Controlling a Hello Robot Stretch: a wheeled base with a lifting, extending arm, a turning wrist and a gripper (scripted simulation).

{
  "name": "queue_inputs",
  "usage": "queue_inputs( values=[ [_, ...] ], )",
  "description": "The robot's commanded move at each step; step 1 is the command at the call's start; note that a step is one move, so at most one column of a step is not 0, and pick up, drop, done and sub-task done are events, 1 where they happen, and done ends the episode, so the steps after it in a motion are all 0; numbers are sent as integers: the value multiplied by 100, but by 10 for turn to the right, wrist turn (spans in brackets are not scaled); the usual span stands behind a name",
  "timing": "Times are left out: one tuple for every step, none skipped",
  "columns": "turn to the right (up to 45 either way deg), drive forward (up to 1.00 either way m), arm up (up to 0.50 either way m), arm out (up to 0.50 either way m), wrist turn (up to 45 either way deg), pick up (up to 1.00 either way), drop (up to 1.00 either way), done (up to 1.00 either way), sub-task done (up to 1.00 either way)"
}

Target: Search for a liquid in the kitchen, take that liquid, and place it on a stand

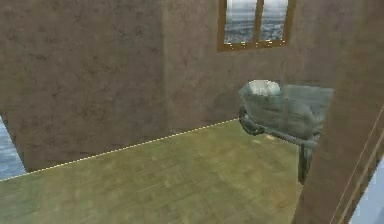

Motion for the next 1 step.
queue_inputs(
  values=[
    [-240, 0, 0, 0, 0, 0, 0, 0, 0]
  ],
)
